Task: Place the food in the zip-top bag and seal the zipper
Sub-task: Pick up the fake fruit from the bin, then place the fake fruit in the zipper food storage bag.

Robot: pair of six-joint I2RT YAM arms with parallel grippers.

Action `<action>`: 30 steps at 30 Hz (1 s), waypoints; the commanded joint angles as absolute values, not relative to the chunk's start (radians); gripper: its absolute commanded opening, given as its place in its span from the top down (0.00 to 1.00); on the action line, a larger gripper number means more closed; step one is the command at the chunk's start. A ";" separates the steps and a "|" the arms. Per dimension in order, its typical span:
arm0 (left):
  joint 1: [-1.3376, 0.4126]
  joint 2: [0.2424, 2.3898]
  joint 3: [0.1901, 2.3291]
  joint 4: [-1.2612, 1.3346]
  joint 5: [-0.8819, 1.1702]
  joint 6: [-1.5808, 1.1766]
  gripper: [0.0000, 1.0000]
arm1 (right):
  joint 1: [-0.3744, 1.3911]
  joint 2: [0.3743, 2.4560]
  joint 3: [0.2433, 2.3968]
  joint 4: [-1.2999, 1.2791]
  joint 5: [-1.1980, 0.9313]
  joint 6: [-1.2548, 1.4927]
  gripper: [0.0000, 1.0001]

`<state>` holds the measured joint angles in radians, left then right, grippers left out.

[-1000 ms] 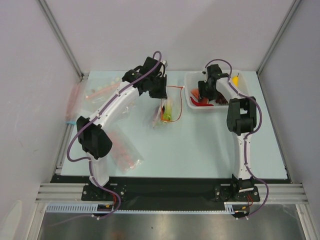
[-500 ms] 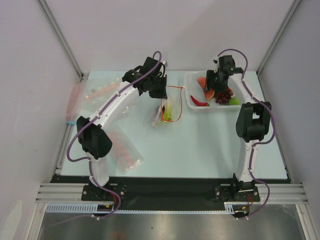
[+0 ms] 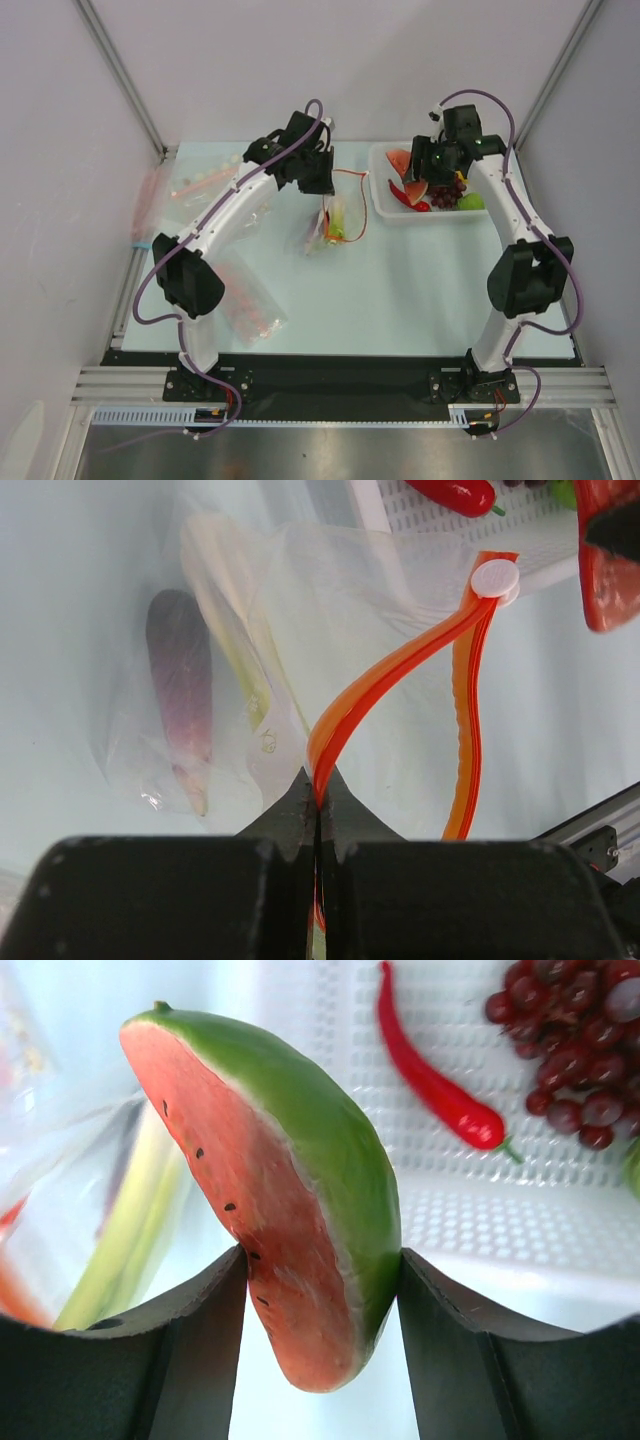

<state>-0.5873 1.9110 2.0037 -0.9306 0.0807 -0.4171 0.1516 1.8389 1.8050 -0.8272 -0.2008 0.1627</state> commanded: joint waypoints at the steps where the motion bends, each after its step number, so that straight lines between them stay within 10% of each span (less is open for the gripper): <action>1: -0.601 1.902 2.080 -0.914 0.061 -0.414 1.00 | 0.198 1.701 1.792 -0.908 -0.224 0.181 0.80; 30: -0.709 1.976 2.175 -0.936 0.003 -0.442 1.00 | 0.476 1.667 1.850 -1.249 -0.109 0.393 0.83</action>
